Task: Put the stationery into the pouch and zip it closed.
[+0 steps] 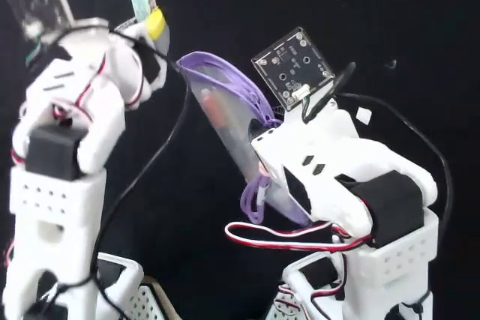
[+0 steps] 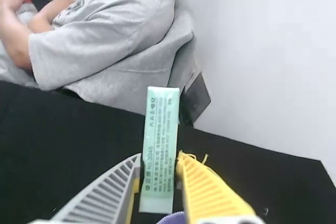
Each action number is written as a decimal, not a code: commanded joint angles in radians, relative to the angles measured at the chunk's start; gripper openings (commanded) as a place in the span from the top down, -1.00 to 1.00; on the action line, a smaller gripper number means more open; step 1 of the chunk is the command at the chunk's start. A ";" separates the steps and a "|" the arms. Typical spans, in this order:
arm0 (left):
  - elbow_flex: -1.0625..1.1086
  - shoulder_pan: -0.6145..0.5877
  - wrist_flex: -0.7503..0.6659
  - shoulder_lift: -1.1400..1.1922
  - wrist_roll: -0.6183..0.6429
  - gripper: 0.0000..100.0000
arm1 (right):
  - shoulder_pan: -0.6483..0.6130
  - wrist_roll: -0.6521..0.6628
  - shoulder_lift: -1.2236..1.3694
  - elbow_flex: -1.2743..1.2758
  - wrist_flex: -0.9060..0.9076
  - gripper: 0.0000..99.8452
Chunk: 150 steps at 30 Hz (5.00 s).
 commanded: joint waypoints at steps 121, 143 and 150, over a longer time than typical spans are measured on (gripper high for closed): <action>0.414 -0.059 -0.098 -0.173 0.152 0.67 | 0.209 0.052 -0.243 0.367 -0.400 0.98; 0.077 0.259 0.347 0.620 -0.666 0.67 | 0.445 0.058 -0.234 0.371 -0.446 0.97; -0.084 0.294 0.420 0.879 -0.999 0.68 | 0.445 0.058 -0.234 0.372 -0.445 0.97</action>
